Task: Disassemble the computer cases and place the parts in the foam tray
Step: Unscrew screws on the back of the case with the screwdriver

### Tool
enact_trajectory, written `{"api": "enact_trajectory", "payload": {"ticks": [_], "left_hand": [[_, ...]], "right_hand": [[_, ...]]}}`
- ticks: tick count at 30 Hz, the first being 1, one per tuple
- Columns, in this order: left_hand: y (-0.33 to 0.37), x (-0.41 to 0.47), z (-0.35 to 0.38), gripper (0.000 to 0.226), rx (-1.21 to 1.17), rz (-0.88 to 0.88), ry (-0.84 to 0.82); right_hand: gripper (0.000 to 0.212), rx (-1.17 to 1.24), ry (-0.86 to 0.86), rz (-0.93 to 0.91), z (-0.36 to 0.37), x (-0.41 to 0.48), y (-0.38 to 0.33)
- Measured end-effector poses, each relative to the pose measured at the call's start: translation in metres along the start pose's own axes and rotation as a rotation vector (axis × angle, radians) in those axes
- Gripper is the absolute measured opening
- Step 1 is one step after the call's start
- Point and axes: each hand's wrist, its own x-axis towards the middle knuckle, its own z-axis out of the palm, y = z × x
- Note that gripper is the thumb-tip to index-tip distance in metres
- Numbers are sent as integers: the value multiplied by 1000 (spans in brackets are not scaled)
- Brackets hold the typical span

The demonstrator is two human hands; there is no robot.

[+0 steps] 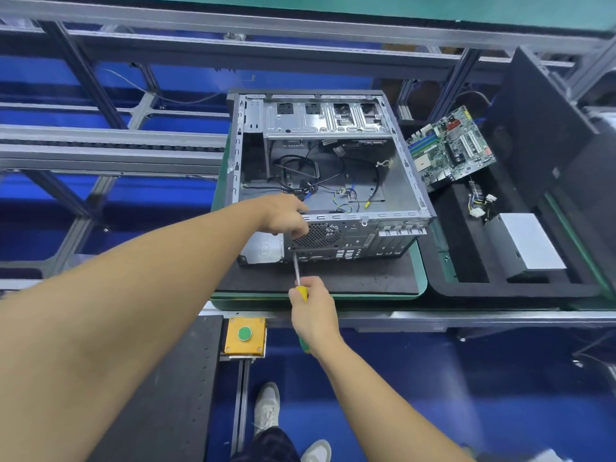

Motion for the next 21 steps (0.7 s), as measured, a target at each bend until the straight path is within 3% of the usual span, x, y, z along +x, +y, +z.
{"api": "enact_trajectory", "payload": {"ticks": [1, 3, 6, 11, 16, 21], "left_hand": [[0, 0, 0, 22, 2, -1, 1], [0, 0, 1, 21, 3, 0, 2], [1, -2, 1, 20, -18, 4, 4], [2, -3, 1, 20, -42, 2, 7], [-1, -1, 1, 28, -40, 10, 28], [-1, 0, 1, 20, -40, 12, 23]], "right_hand": [[22, -119, 29, -29, 0, 0, -2], [31, -126, -20, -40, -2, 1, -5], [32, 166, -190, 31, -8, 5, 1], [24, 394, -386, 135, -17, 13, 9], [36, 707, -553, 362, -31, 14, -1], [28, 676, -587, 239, -26, 8, -2]]}}
